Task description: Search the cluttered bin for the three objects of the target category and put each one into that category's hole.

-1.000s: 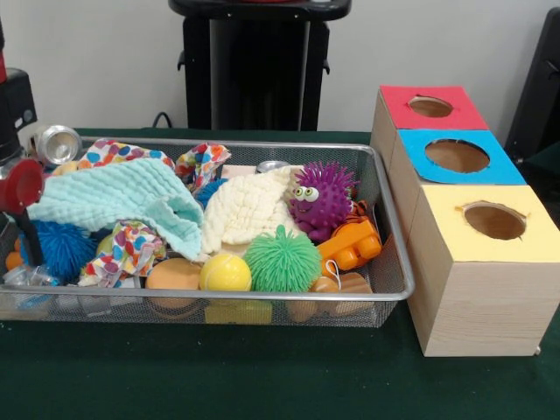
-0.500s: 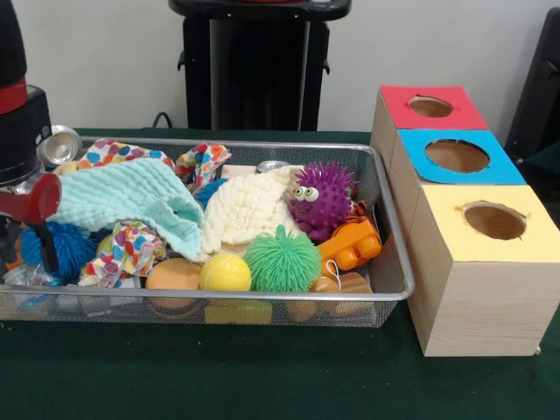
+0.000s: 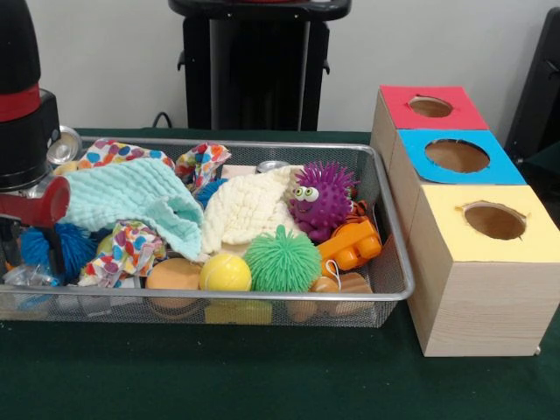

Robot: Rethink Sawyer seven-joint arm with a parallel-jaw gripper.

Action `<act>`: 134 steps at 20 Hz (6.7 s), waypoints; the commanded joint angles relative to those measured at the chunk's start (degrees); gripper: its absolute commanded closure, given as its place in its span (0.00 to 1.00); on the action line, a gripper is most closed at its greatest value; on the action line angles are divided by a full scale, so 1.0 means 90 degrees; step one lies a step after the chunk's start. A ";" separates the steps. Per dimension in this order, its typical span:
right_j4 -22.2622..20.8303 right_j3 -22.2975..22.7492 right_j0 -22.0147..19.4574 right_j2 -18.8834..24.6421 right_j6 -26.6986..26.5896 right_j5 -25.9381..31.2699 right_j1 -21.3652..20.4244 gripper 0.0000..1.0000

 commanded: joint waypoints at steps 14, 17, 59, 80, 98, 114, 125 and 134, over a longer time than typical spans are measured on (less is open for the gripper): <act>0.0240 0.0177 -0.0246 0.0412 0.0222 -0.0180 0.0490 0.00; 0.0281 0.0155 -0.0157 0.0242 0.0536 -0.0230 0.0478 0.00; 0.0007 -0.0803 0.0300 -0.0198 0.0173 -0.0575 0.1287 1.00; -0.0002 -0.0074 0.0244 -0.0151 0.0170 -0.0921 0.0762 0.00; 0.0318 0.0584 0.0600 -0.0740 0.1010 -0.0463 -0.0202 0.00; 0.0875 0.1274 0.0500 -0.0974 0.1579 -0.1595 -0.0126 0.00; 0.0869 0.1630 0.0472 -0.0987 0.1188 -0.1975 -0.0174 0.00; 0.0976 0.2180 0.0208 -0.0789 0.1193 -0.2248 -0.0335 0.00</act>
